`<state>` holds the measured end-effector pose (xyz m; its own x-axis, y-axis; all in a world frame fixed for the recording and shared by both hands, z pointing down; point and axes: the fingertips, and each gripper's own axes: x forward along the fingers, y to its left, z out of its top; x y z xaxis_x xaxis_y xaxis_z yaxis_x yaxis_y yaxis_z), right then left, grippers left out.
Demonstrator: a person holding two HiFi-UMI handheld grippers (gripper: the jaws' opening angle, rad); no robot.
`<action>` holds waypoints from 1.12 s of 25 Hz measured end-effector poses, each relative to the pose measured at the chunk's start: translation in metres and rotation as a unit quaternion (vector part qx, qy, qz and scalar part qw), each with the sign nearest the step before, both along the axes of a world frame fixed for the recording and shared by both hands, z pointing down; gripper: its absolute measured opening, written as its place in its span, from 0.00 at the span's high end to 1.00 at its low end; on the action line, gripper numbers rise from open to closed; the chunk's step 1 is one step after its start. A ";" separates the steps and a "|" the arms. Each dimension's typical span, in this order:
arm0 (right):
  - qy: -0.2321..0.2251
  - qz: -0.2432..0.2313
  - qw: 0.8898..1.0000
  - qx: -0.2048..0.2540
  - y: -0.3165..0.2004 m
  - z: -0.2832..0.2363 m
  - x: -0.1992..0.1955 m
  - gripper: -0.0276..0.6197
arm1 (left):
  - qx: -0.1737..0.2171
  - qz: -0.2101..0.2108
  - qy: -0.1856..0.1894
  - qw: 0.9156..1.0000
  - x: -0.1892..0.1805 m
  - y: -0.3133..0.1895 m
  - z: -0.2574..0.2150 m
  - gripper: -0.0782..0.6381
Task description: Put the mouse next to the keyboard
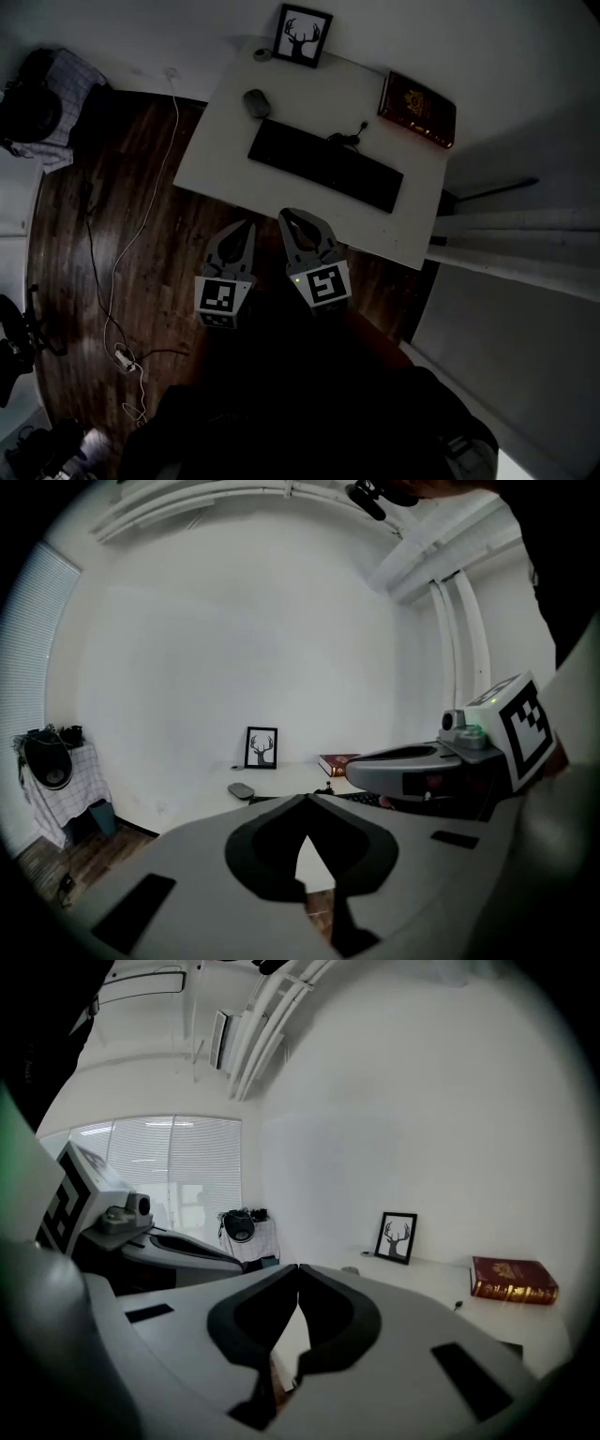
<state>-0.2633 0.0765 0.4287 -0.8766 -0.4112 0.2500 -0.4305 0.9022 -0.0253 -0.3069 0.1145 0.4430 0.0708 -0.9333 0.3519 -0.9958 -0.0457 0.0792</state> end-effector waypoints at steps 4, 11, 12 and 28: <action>0.008 -0.003 1.000 -0.005 -0.028 0.007 -0.004 0.92 | -0.002 0.011 -0.007 1.000 -0.007 -0.030 0.004 0.89; 0.025 0.006 0.999 -0.032 -0.068 0.020 -0.021 0.92 | -0.047 0.053 -0.035 0.997 -0.043 -0.070 0.020 0.89; 0.029 0.006 0.999 -0.034 -0.074 0.023 -0.026 0.92 | -0.056 0.069 -0.033 0.995 -0.050 -0.076 0.021 0.89; 0.141 0.043 0.985 -0.094 -0.166 0.068 -0.143 0.92 | -0.161 0.374 -0.217 0.887 -0.205 -0.219 0.064 0.88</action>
